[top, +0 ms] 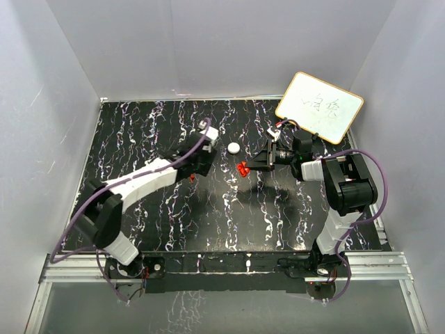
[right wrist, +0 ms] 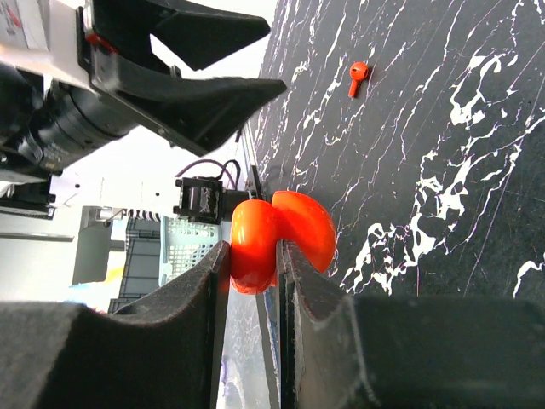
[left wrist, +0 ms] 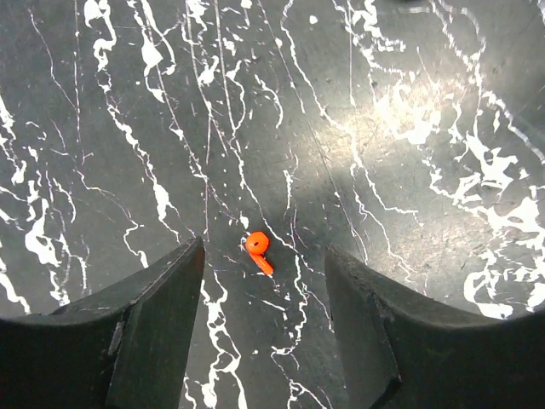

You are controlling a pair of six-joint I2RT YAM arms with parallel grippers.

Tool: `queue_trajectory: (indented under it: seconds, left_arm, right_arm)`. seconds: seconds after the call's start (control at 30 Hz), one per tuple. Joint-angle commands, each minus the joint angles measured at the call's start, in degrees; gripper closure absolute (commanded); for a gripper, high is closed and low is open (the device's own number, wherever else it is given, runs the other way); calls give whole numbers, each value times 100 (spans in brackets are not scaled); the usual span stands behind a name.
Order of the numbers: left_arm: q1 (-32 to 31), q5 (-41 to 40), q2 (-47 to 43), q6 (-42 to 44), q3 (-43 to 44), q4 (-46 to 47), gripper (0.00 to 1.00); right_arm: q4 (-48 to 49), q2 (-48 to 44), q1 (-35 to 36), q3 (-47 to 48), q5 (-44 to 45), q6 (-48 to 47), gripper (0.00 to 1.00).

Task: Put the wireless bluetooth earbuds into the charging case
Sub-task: Adjust the earbud at the center of the board.

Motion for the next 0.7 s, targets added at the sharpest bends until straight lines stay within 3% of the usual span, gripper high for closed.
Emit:
queue_trajectory:
  seconds: [0.0, 0.2, 0.37, 0.67]
  left_arm:
    - [543, 1206, -828, -564, -726, 824, 41]
    - [1088, 2356, -1446, -965, -1575, 1748, 38]
    - [1328, 3011, -1468, -1035, -2032, 2309, 38]
    - [1537, 2984, -1275, -1106, -2535, 2975, 39]
  right_arm:
    - [316, -264, -32, -1, -4, -28, 100]
    - [321, -268, -33, -10, 1, -17, 100]
    - [320, -282, -33, -10, 8, -16, 100]
    - [323, -275, -34, -12, 3, -17, 100]
